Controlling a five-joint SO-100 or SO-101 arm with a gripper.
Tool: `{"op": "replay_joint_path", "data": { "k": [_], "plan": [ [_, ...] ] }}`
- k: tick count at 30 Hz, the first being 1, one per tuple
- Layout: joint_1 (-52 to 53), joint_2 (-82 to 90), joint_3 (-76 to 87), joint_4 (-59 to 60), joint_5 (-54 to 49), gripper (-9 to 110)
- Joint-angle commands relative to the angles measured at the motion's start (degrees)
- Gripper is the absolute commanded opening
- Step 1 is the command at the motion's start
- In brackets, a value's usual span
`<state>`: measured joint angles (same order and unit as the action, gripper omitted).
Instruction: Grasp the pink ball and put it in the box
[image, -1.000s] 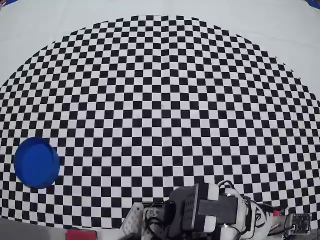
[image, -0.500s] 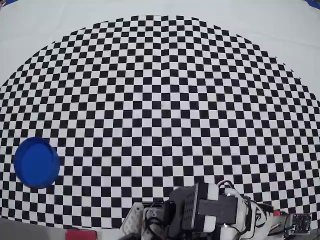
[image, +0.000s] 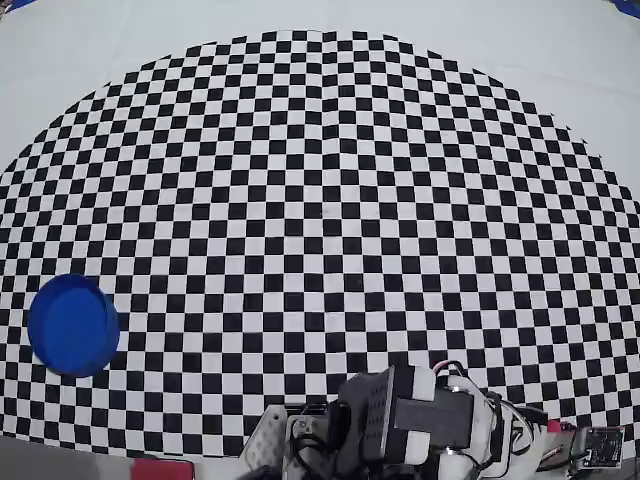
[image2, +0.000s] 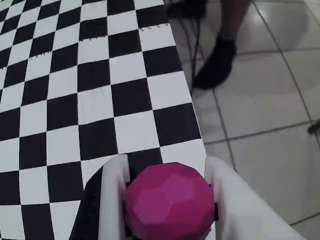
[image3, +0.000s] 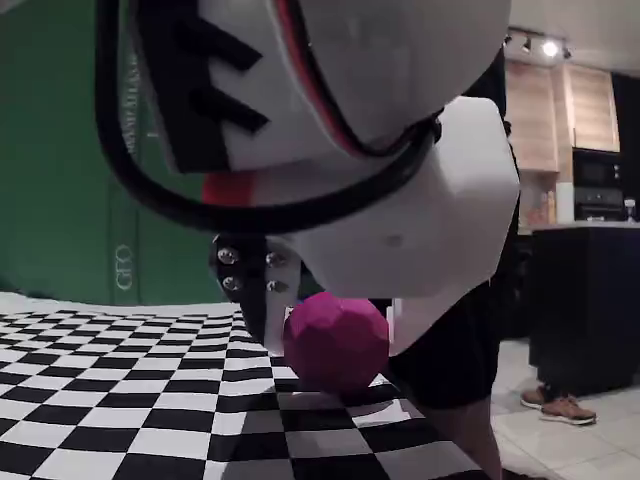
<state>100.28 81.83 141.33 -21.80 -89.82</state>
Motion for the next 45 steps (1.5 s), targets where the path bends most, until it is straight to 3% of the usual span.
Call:
{"op": "replay_joint_path", "data": {
  "k": [1,45],
  "plan": [
    [0.2,5.0,-1.2,-0.9,-0.6,0],
    [0.4,26.2,4.5,-0.9,-0.6,0]
  ]
}}
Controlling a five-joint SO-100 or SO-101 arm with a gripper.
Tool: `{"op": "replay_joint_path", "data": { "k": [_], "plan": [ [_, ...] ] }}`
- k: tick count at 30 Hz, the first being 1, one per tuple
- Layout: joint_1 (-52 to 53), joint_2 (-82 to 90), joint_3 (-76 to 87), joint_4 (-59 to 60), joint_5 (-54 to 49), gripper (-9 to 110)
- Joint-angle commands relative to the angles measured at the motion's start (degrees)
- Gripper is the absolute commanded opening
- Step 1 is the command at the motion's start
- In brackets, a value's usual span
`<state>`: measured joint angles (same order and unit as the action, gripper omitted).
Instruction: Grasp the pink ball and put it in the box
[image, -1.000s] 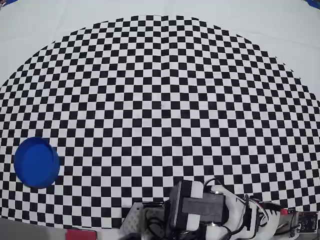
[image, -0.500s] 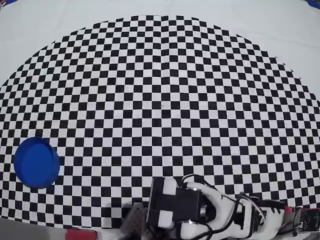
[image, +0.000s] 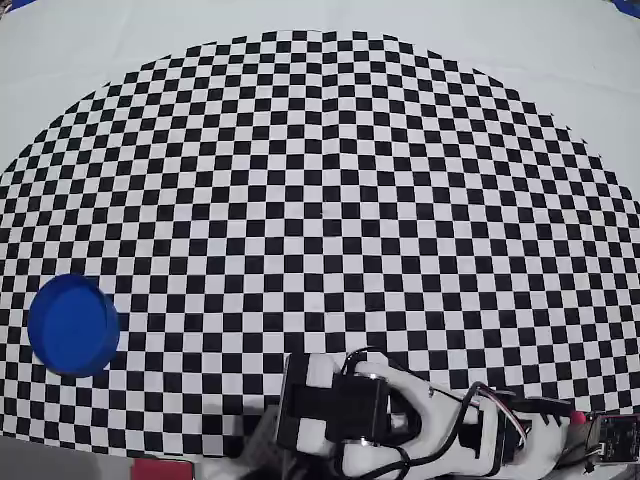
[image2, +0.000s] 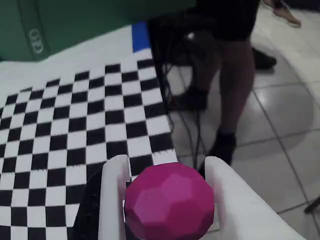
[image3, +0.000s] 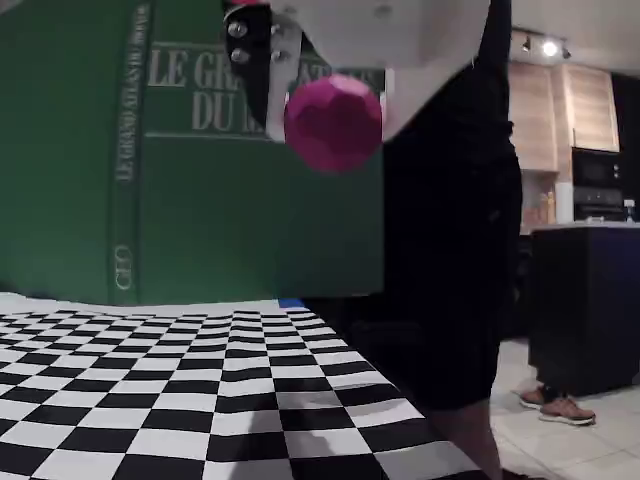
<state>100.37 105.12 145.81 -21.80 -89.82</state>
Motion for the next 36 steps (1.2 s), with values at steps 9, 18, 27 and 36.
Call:
{"op": "replay_joint_path", "data": {
  "k": [9,18,27,36],
  "plan": [
    [-3.0,5.1,1.8,-0.6,-0.4,0],
    [-9.3,6.9,2.3,1.5,-0.1,0],
    [-16.3,8.6,2.3,4.1,0.0,0],
    [-24.0,11.8,2.3,6.9,-0.1,0]
  ]
}}
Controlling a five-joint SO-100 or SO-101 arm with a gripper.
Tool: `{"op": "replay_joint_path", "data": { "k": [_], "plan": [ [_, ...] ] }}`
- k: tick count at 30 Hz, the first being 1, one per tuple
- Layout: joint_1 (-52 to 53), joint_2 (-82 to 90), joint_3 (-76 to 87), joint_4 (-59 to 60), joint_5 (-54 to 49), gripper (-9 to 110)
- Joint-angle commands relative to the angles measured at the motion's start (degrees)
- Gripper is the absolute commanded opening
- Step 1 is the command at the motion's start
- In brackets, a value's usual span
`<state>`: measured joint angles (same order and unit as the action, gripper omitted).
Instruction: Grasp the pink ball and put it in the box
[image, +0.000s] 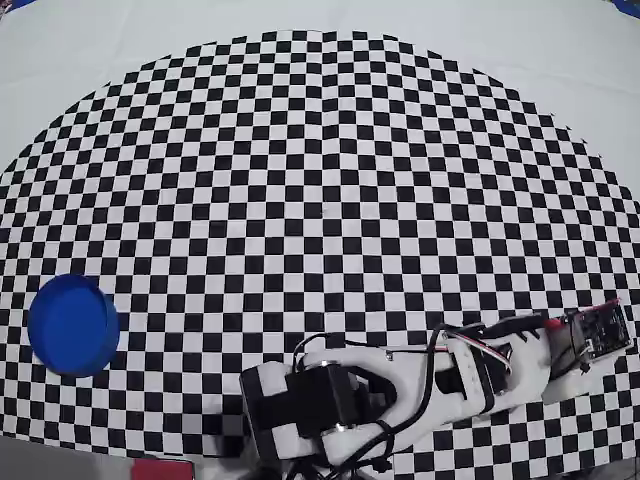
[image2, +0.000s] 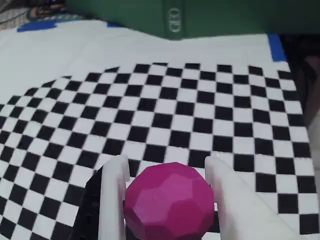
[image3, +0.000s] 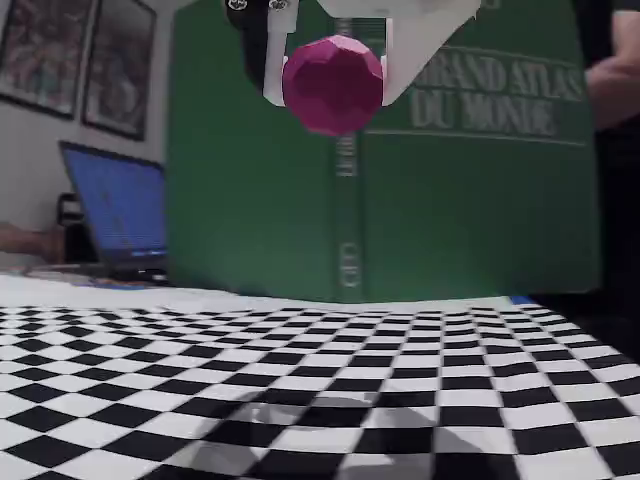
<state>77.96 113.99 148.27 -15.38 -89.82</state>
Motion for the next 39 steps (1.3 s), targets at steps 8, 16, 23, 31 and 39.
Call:
{"op": "replay_joint_path", "data": {
  "k": [8,16,23,31,39],
  "plan": [
    [-6.5,5.3,-0.2,2.2,-0.4,0],
    [-11.5,10.4,0.9,5.3,-0.1,0],
    [-17.5,13.7,4.1,5.4,-0.2,0],
    [-25.9,13.8,4.4,5.4,0.0,0],
    [-33.4,14.1,4.5,5.4,0.0,0]
  ]
}}
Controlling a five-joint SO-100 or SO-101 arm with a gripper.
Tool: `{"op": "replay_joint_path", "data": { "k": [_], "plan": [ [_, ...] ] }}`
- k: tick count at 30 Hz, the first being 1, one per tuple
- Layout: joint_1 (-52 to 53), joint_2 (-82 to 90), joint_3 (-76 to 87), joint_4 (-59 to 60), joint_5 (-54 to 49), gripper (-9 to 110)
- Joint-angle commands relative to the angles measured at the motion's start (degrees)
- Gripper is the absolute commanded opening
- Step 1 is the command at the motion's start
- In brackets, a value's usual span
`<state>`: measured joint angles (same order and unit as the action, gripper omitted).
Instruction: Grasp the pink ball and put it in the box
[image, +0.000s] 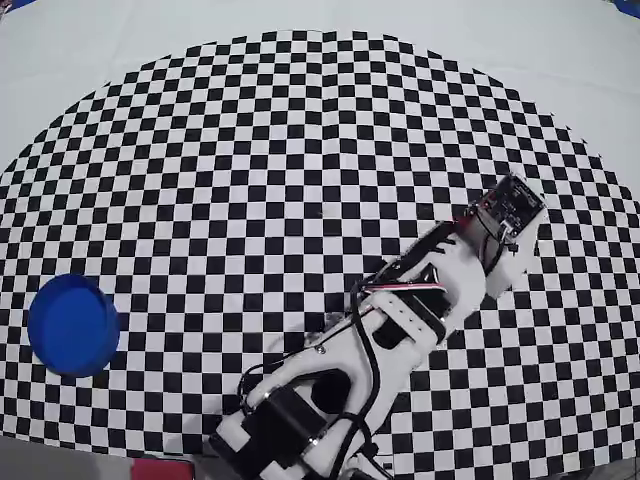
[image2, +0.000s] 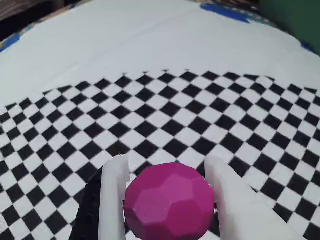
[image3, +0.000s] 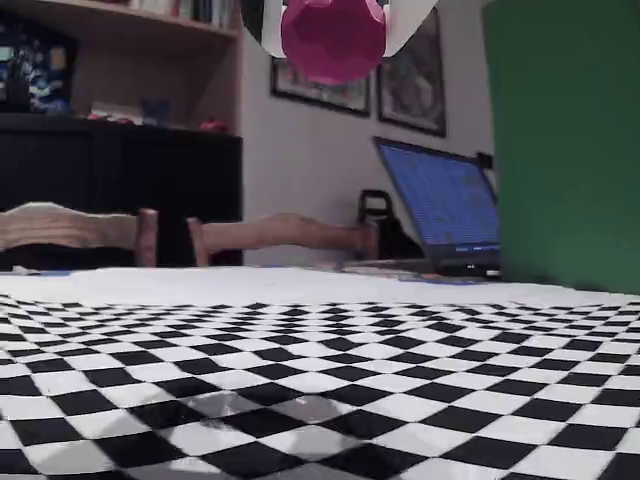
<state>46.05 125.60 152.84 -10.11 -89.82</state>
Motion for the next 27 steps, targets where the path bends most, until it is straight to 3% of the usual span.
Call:
{"op": "replay_joint_path", "data": {
  "k": [1,27],
  "plan": [
    [-2.3,2.7,-0.1,0.4,0.0,0],
    [-17.8,8.3,0.9,3.7,0.1,0]
  ]
}}
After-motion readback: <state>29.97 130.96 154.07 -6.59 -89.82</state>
